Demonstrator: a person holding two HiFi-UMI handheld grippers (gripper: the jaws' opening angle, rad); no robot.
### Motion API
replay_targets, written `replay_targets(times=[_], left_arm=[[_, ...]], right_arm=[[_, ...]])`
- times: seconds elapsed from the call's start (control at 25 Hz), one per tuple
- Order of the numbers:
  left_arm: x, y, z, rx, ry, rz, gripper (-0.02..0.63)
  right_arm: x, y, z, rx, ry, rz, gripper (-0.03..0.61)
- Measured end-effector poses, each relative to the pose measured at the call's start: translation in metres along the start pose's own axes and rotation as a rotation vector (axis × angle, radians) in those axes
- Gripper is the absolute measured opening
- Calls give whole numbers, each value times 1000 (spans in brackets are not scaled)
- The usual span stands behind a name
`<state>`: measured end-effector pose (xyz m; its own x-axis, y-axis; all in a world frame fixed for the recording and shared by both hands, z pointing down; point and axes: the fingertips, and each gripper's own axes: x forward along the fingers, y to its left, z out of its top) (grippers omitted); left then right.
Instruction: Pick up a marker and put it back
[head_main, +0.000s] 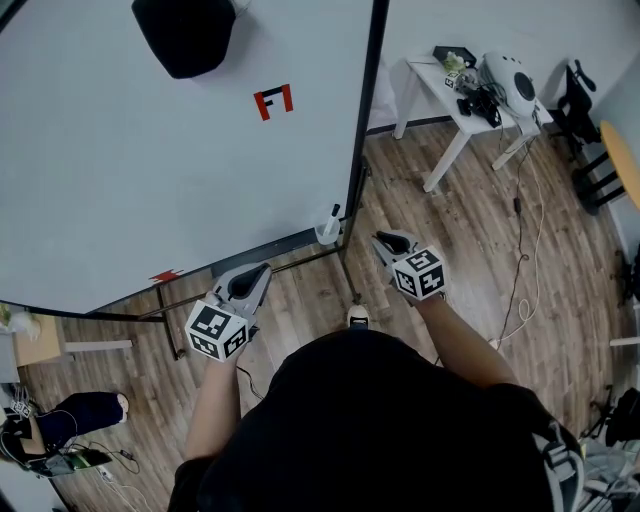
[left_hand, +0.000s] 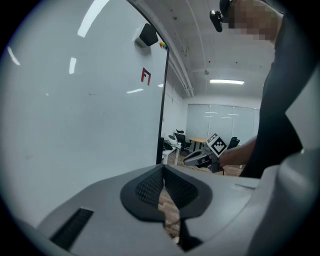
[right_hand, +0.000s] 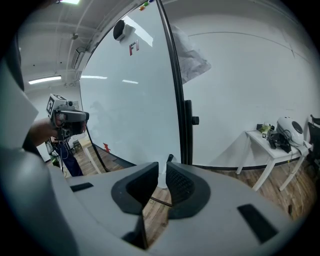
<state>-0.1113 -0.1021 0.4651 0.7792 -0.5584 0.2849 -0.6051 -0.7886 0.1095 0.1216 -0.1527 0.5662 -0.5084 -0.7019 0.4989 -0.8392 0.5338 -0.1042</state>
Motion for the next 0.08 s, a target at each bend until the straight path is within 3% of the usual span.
replay_targets(times=[0.08], left_arm=[[-1,0,0,1,-1,1,12]], right_arm=[[0,1,1,0,-2,0,43]])
